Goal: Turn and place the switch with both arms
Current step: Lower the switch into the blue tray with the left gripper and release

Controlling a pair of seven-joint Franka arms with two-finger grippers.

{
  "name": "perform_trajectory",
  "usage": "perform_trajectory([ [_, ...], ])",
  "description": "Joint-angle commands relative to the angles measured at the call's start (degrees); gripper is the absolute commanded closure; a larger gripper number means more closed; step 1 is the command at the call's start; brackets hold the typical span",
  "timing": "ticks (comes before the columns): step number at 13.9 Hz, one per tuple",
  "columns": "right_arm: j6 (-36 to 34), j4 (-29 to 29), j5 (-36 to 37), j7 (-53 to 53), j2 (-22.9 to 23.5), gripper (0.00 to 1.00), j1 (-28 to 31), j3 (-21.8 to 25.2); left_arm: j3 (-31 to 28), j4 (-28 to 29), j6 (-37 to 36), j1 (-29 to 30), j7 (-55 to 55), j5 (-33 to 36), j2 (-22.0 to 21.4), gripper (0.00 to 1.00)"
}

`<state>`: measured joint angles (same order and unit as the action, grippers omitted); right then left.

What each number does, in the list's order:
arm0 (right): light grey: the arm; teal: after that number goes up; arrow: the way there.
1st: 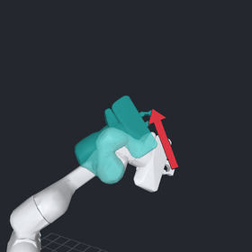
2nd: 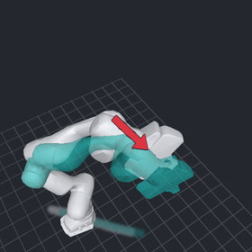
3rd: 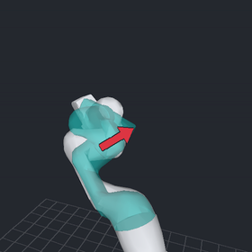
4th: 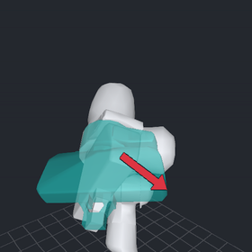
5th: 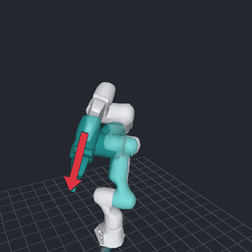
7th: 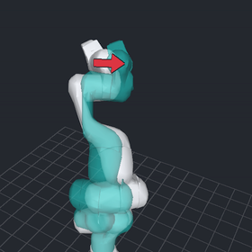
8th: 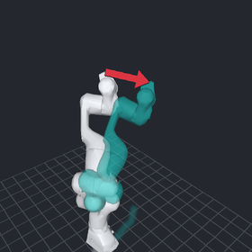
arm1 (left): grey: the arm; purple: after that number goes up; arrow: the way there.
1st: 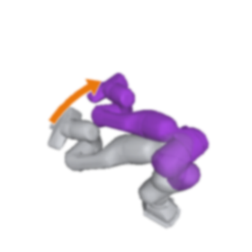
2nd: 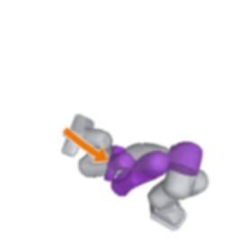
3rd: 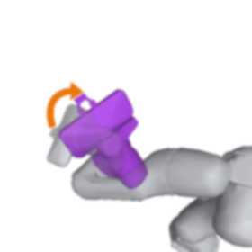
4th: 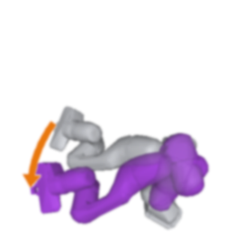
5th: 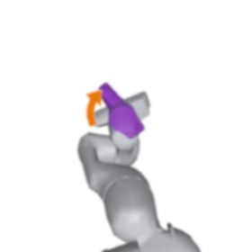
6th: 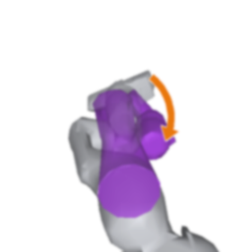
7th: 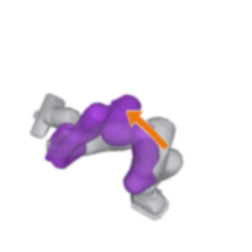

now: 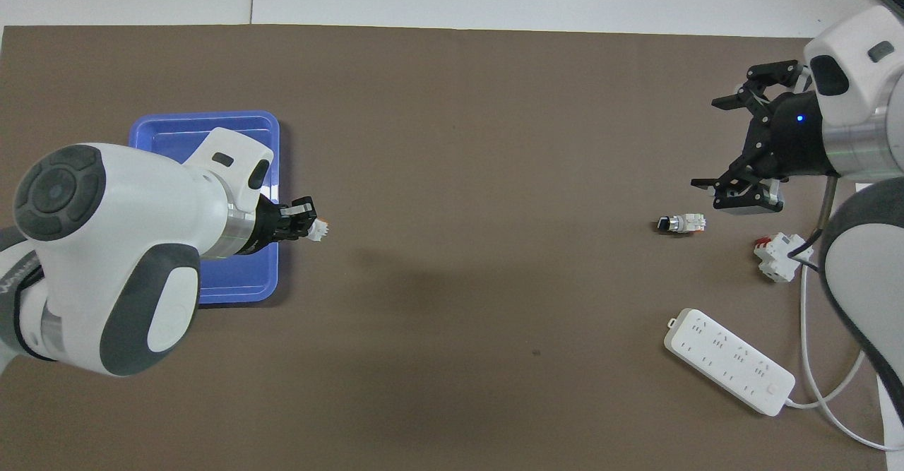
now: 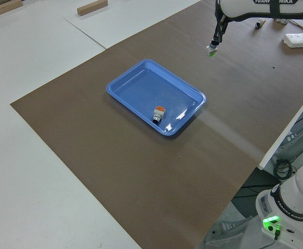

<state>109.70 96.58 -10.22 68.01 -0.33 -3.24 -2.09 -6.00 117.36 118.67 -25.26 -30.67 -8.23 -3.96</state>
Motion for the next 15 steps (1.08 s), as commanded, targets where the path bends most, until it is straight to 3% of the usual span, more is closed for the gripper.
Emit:
perform_trajectory([
  [1,-1.5,-1.9,4.8,-12.6,1.1,0.00,0.5,-0.8,0.5,3.6,0.2,5.6,8.3,2.3,-1.4,1.00],
  [4,-1.2,-2.2,6.1,-24.7,1.1,0.00,0.4,-0.7,0.5,8.0,4.6,11.0,17.5,3.7,-1.3,1.00],
  [7,-1.2,-2.7,7.0,-35.0,1.2,0.00,0.5,-0.7,0.5,8.7,4.9,13.4,22.5,4.4,-0.9,1.00],
  [8,-1.5,-2.7,7.0,-38.3,1.2,0.00,0.6,-0.7,0.5,8.5,4.8,14.1,24.4,5.1,-0.9,0.83],
  [10,-2.0,-2.7,7.0,-42.8,1.2,0.00,1.5,-0.8,0.5,6.8,4.2,14.4,28.1,5.7,-0.3,0.37],
  [11,-2.4,-2.7,7.0,-44.2,1.1,0.00,1.7,-0.7,0.5,4.8,3.3,14.4,28.1,5.7,0.7,0.23],
  [12,-3.3,-2.7,7.0,-45.3,1.1,0.00,2.4,-0.7,0.5,2.2,1.4,14.3,28.1,5.8,1.7,0.14],
  [15,-5.5,-2.7,7.1,-49.5,0.9,0.00,2.5,-0.7,0.5,-9.5,-9.7,13.8,28.1,5.8,5.3,0.12],
])
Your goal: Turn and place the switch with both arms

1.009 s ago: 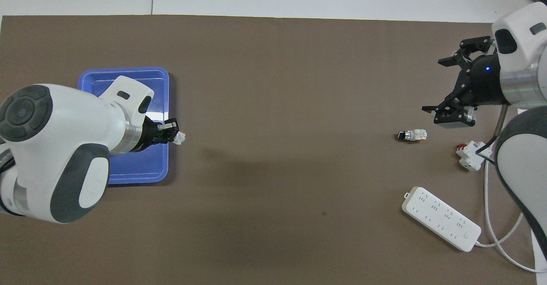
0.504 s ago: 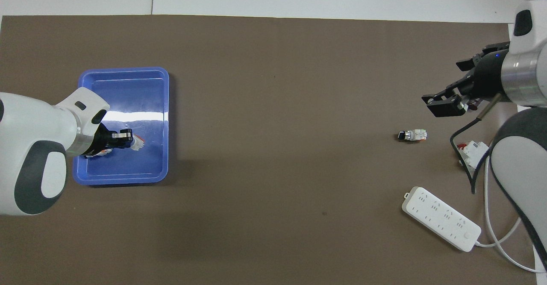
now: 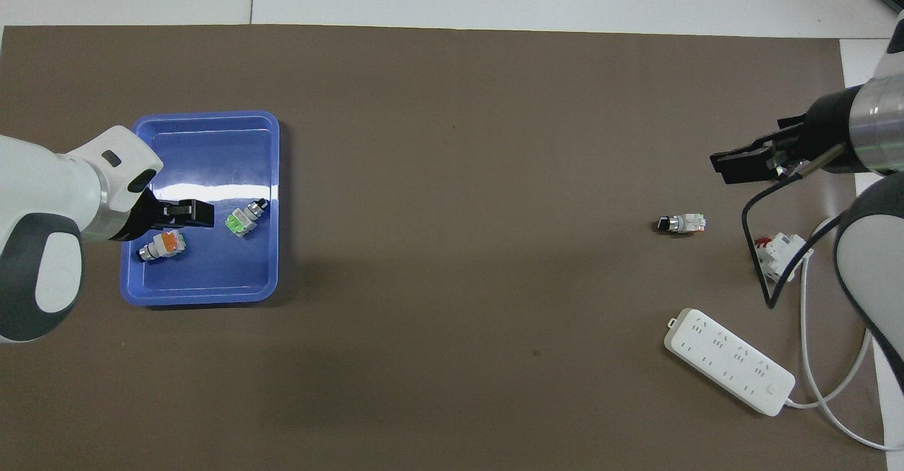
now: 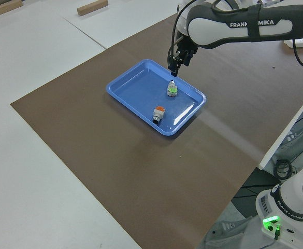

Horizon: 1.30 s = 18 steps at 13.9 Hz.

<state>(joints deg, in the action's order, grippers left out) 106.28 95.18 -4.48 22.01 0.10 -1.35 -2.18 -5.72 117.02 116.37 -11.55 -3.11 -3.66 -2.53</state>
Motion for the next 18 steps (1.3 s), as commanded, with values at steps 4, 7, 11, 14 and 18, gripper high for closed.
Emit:
perform_trajectory([
  [4,-5.2,-1.4,3.1,-11.3,0.1,0.00,0.4,-0.6,0.3,-19.6,-19.2,-0.4,0.6,1.5,4.5,0.10],
  [7,-5.6,-1.5,3.3,-13.1,0.1,0.00,-0.1,-0.8,0.6,-26.0,-27.6,-1.6,0.8,6.5,4.8,0.09],
  [11,-6.2,-1.4,3.3,-13.3,0.0,0.00,-0.1,-0.8,0.7,-28.3,-29.4,-1.7,2.1,5.8,4.7,0.00],
  [14,-6.7,-1.4,3.3,-15.8,-0.2,0.00,-0.1,-0.8,0.7,-26.7,-25.6,-1.3,2.2,5.8,4.3,0.00],
  [18,-7.9,-1.0,3.3,-18.8,-0.6,0.00,-0.1,-1.1,0.7,-22.7,-21.1,-1.3,2.4,5.6,3.0,0.00],
])
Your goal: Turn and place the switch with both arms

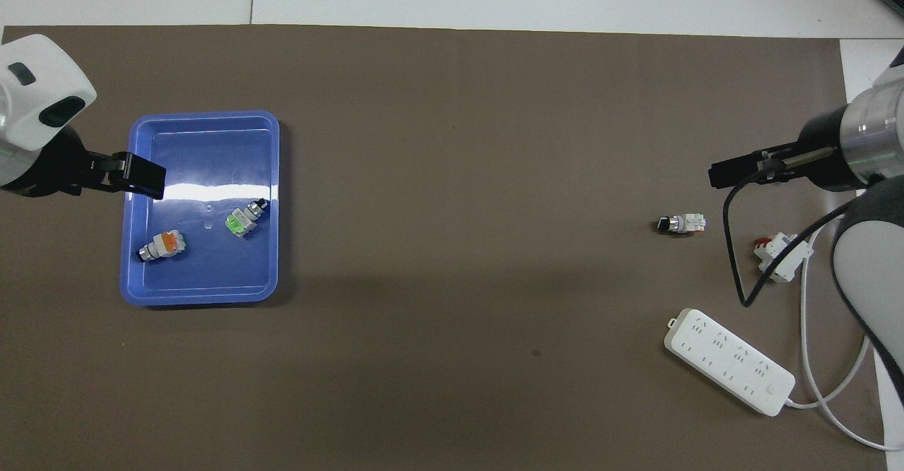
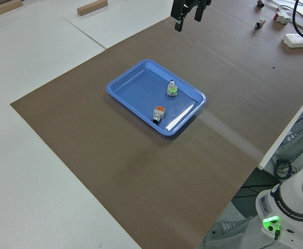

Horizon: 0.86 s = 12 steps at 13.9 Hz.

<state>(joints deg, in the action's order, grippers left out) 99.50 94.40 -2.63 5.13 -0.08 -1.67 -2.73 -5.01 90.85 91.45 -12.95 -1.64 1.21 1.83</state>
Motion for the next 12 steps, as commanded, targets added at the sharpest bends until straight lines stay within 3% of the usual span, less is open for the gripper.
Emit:
perform_trajectory([
  [1,-1.2,0.1,1.4,-1.9,-0.8,0.00,0.2,-0.6,0.0,6.1,6.3,0.1,1.3,0.5,-2.3,0.00],
  [4,-2.3,0.3,1.2,-2.5,-0.9,0.00,0.2,-0.6,-0.1,8.0,8.4,0.1,6.1,-0.3,-3.1,0.00],
  [12,-4.1,-0.4,3.1,-8.7,-1.1,0.00,0.2,-0.9,-0.7,7.3,9.0,0.1,6.5,-5.0,-2.8,0.00],
])
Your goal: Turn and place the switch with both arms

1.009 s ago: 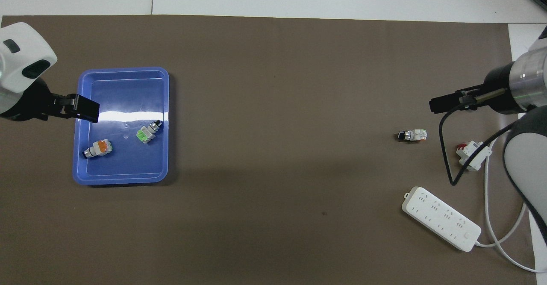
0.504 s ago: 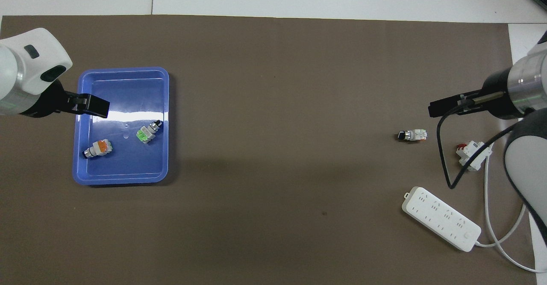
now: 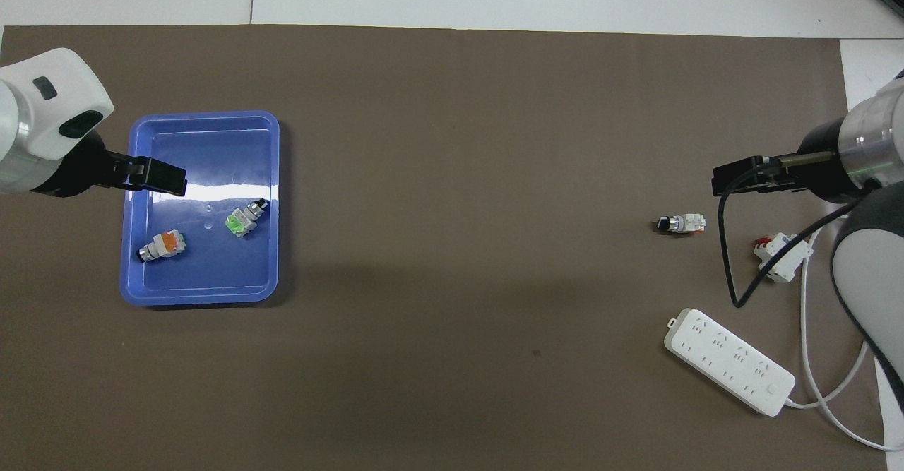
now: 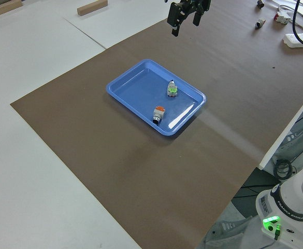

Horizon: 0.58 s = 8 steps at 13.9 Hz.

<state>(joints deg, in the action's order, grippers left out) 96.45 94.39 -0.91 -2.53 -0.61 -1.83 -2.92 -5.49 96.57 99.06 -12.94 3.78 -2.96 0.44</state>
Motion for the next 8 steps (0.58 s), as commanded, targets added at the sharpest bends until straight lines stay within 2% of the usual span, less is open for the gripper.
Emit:
perform_trajectory([
  [1,-1.5,-0.7,1.3,-1.2,-0.4,0.00,0.3,-0.7,-0.2,1.3,1.5,0.1,1.0,-0.8,-1.2,0.00],
  [4,-3.9,-3.1,1.3,-1.4,0.2,0.00,0.9,-0.7,-0.3,1.1,1.4,0.2,0.9,-0.3,-1.1,0.00],
  [8,-5.0,-3.4,2.5,-1.8,0.3,0.00,0.4,-0.6,-0.3,0.7,0.8,0.3,0.9,0.0,-1.1,0.00],
])
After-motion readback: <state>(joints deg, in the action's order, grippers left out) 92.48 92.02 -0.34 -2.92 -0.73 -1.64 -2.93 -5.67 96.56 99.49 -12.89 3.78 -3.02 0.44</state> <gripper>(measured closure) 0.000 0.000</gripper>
